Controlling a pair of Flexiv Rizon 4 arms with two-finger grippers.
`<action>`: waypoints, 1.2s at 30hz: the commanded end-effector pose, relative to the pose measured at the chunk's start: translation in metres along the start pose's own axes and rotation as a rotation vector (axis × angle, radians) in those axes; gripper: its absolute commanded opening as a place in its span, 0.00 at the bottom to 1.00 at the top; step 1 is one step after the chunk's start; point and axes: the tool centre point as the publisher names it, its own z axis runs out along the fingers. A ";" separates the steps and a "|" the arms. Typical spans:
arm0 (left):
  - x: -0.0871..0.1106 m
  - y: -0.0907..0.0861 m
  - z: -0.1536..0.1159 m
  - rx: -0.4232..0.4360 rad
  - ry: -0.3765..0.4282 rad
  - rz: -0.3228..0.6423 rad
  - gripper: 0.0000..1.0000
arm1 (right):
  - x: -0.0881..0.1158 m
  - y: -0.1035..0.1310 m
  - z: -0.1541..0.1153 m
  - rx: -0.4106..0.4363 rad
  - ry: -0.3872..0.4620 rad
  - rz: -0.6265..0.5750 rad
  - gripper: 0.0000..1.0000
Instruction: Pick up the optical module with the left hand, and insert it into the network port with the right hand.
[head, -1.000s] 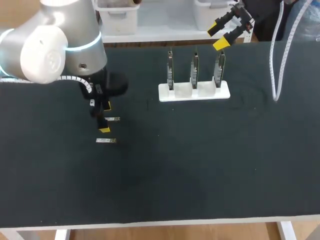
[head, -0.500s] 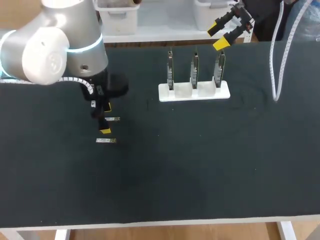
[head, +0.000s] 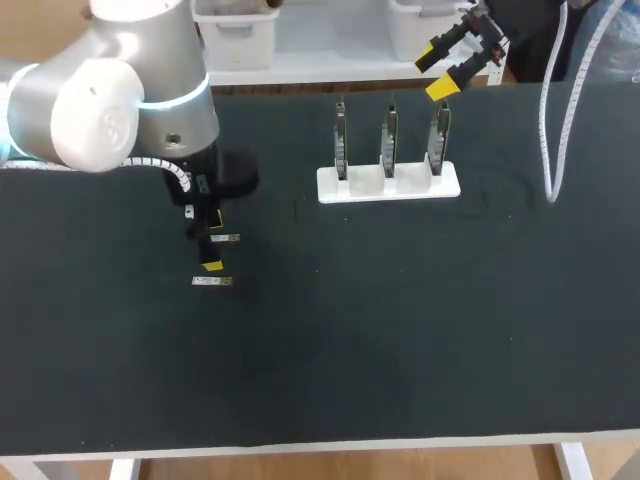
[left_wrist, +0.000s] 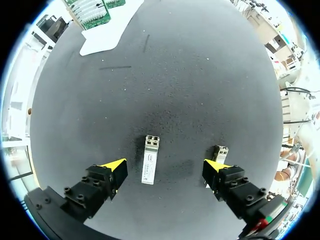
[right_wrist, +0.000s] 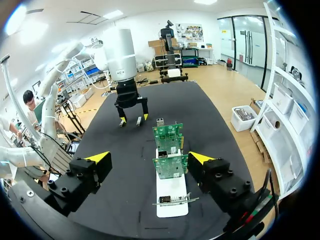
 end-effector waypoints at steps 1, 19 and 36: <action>-0.002 0.002 0.000 0.000 0.011 -0.002 1.00 | -0.002 -0.008 -0.002 -0.790 0.002 0.000 1.00; -0.002 0.007 -0.001 -0.003 0.023 0.003 1.00 | -0.002 -0.008 -0.002 -0.790 0.002 0.000 1.00; -0.003 0.002 0.002 -0.015 0.022 -0.008 1.00 | -0.002 -0.008 -0.002 -0.790 0.002 0.000 1.00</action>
